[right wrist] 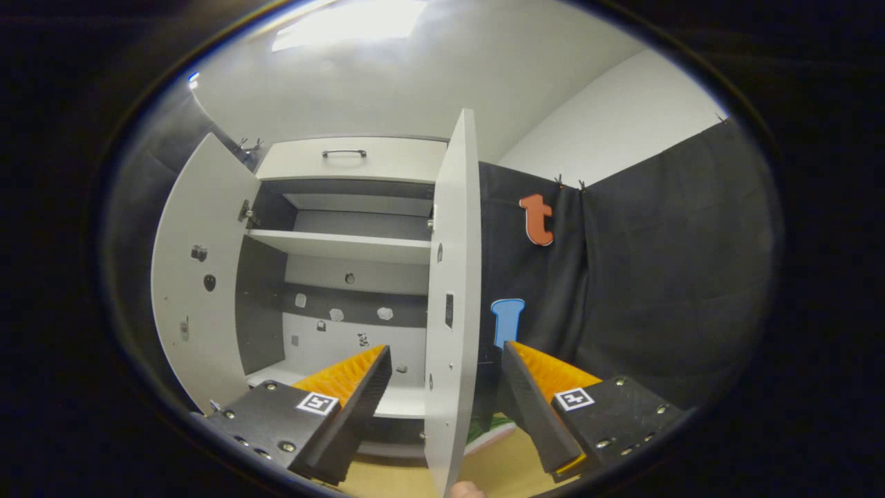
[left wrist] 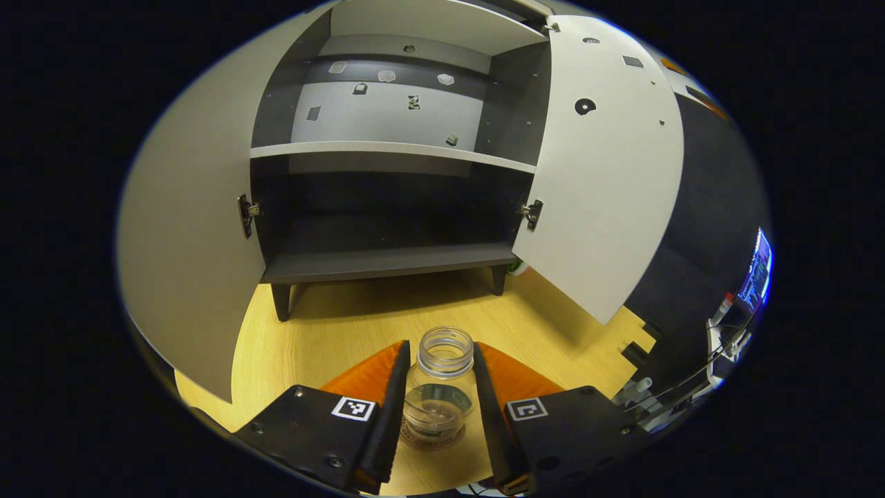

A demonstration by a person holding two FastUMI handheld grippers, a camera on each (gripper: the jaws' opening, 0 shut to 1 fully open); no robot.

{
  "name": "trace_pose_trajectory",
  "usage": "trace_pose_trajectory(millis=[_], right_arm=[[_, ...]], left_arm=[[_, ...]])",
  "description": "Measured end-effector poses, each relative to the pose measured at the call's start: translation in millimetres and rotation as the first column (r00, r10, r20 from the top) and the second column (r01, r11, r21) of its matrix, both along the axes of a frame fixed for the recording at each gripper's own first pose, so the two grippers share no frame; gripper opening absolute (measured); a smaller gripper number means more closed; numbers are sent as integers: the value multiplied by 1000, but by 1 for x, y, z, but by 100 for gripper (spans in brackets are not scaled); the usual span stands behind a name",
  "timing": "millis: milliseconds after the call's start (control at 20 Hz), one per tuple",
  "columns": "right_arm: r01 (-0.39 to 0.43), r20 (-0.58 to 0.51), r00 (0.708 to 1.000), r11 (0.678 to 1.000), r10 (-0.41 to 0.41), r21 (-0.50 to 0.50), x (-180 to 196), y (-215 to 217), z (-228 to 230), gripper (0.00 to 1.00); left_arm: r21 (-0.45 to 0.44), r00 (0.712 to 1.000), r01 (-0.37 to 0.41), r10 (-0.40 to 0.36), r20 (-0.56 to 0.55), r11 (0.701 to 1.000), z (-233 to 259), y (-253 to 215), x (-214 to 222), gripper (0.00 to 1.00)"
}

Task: Grasp the bottle in the cabinet with the left hand and place it on the coaster, then close the right door with the right hand and the left door with the left hand.

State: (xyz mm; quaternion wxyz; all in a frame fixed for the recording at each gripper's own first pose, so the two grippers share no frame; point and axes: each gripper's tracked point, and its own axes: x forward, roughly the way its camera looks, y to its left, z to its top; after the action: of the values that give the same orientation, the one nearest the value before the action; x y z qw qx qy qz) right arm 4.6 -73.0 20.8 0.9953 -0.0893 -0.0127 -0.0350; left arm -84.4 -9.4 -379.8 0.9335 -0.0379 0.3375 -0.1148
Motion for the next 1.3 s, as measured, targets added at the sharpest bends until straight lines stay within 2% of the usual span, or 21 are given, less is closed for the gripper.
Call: trace_pose_trajectory(millis=[150, 200, 300, 450, 500, 550, 600, 650, 700, 750, 850, 1050, 1150, 1300], right_arm=[[-6, -4, 1000, 1000, 6, 3, 1, 1, -2, 98], [-7, -6, 1000, 1000, 7, 4, 1, 1, -3, 98], [-6, -2, 1000, 1000, 6, 5, 1, -1, -1, 98], [-1, 1, 1000, 1000, 1, 8, 1, -3, 0, 98], [1, 1, 1000, 1000, -1, 6, 1, -4, 0, 94], [4, 0, 1000, 1000, -4, 5, 1, -5, -1, 98], [6, -1, 1000, 1000, -6, 4, 1, -6, 0, 98], [8, -3, 1000, 1000, -8, 3, 1, -7, -2, 98], [8, -5, 1000, 1000, -8, 3, 1, -8, -2, 98], [9, -5, 1000, 1000, -9, 3, 1, -8, -3, 98], [15, -4, 1000, 1000, -15, 0, 1, -11, -2, 98], [58, 51, 997, 998, -57, -14, -2, -28, 15, 98], [107, 86, 991, 994, -104, -26, -2, -47, 24, 98], [157, 82, 985, 987, -154, -26, 0, -71, 24, 98]], left_arm=[[0, 1000, -7, 7, -5, 1000, 2, 0, -5, 55], [2, 1000, -6, 6, -8, 1000, 2, 0, -6, 58], [9, 1000, -8, 8, -10, 1000, 2, 0, -7, 55], [25, 999, -31, 32, -35, 999, -2, 3, -11, 60], [28, 998, -31, 33, -45, 999, -2, 4, -13, 66], [29, 999, -27, 28, -42, 999, 0, 4, -13, 75], [33, 999, -24, 25, -39, 999, 0, 3, -13, 77], [34, 999, -21, 22, -38, 999, 1, 3, -13, 85], [31, 999, -16, 18, -35, 999, 3, 1, -14, 82], [30, 1000, -15, 15, -27, 999, 7, 0, -13, 90], [32, 1000, -13, 13, -7, 999, 15, -1, -10, 95], [6, 997, -19, 19, 70, 1000, 59, -6, -1, 95], [-3, 991, -43, 43, 128, 999, 93, -5, 10, 95], [-13, 972, -84, 84, 219, 996, 146, 2, 26, 95]])
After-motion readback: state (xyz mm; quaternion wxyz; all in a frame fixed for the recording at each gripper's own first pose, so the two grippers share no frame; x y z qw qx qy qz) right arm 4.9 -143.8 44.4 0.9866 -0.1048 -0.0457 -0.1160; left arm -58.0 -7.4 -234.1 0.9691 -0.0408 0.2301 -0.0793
